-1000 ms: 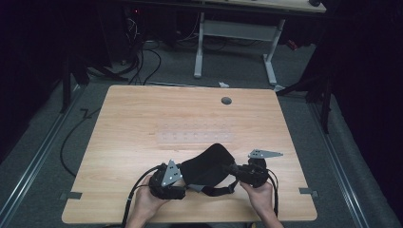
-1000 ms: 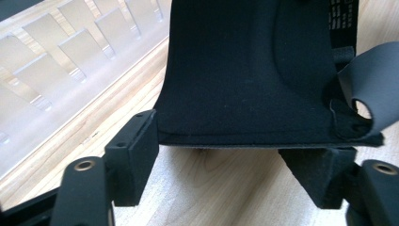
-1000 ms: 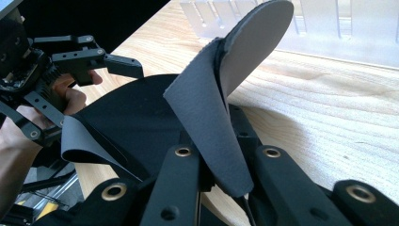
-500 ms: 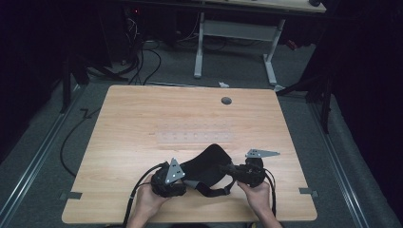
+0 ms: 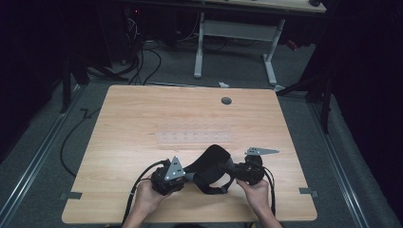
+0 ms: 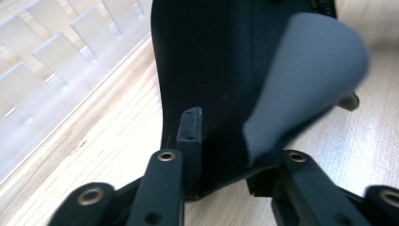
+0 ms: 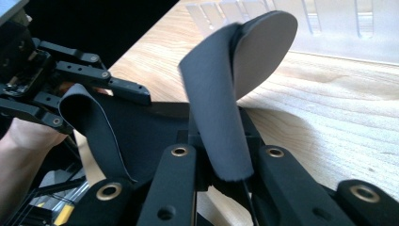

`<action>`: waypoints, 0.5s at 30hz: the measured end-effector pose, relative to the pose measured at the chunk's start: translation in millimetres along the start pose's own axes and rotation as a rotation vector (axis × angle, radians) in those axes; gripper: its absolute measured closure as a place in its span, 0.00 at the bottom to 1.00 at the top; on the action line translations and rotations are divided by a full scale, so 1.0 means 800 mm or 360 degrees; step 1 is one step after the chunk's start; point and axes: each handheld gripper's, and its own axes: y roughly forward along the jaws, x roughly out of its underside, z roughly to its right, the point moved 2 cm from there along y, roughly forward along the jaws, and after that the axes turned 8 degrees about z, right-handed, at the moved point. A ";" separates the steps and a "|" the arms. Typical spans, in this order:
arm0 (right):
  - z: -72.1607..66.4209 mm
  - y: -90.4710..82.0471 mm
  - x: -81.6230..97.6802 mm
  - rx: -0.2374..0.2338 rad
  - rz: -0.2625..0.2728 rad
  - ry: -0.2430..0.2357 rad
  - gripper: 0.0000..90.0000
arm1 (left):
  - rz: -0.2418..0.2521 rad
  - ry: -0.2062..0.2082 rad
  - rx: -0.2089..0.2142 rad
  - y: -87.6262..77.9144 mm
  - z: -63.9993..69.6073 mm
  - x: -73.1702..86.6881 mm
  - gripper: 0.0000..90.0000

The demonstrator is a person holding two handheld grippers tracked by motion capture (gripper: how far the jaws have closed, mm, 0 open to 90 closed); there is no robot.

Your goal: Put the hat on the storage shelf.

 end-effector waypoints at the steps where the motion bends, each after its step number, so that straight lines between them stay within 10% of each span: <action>1: 0.000 0.001 0.000 0.0007 0.0004 0.0008 0.90 | 0.0007 0.0014 0.0026 -0.002 0.002 -0.001 0.85; 6: -0.006 -0.006 -0.002 0.0057 0.0113 0.0052 0.87 | 0.0022 0.0072 0.0189 -0.011 0.014 -0.004 0.95; 15: -0.018 -0.005 -0.004 0.0113 0.0185 0.0095 0.70 | -0.0041 0.0057 0.0269 -0.025 0.019 -0.021 0.96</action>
